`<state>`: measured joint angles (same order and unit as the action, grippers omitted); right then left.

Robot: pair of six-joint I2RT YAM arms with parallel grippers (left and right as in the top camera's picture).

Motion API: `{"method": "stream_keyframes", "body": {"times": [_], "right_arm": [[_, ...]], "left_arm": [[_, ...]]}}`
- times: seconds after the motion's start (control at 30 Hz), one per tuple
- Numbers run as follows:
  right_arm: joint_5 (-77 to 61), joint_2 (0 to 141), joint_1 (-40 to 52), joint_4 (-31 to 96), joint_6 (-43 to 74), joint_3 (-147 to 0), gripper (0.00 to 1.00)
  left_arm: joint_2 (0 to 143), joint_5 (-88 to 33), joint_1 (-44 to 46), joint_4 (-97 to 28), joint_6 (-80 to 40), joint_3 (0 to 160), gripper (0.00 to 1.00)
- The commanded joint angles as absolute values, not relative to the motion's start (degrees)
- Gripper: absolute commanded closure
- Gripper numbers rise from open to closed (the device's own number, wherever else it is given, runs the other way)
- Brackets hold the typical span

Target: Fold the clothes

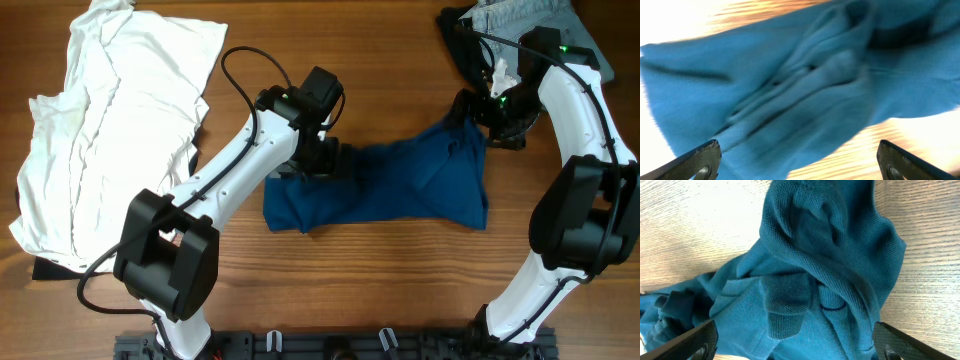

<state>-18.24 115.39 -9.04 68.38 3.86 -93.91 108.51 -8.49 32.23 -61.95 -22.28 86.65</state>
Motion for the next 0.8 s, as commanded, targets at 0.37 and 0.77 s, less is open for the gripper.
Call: {"method": "stream_keyframes", "body": {"times": [0.37, 0.77], "right_arm": [[-19.40, 114.80, -8.82, 68.62, 4.69, -94.11, 0.01], [-19.38, 114.80, -8.82, 68.45, 4.67, -94.11, 0.01]], "left_arm": [[109.10, -5.67, 31.55, -53.34, -26.20, 77.60, 0.10], [109.10, -10.87, 31.73, -52.21, -26.17, 77.62, 0.89]]}}
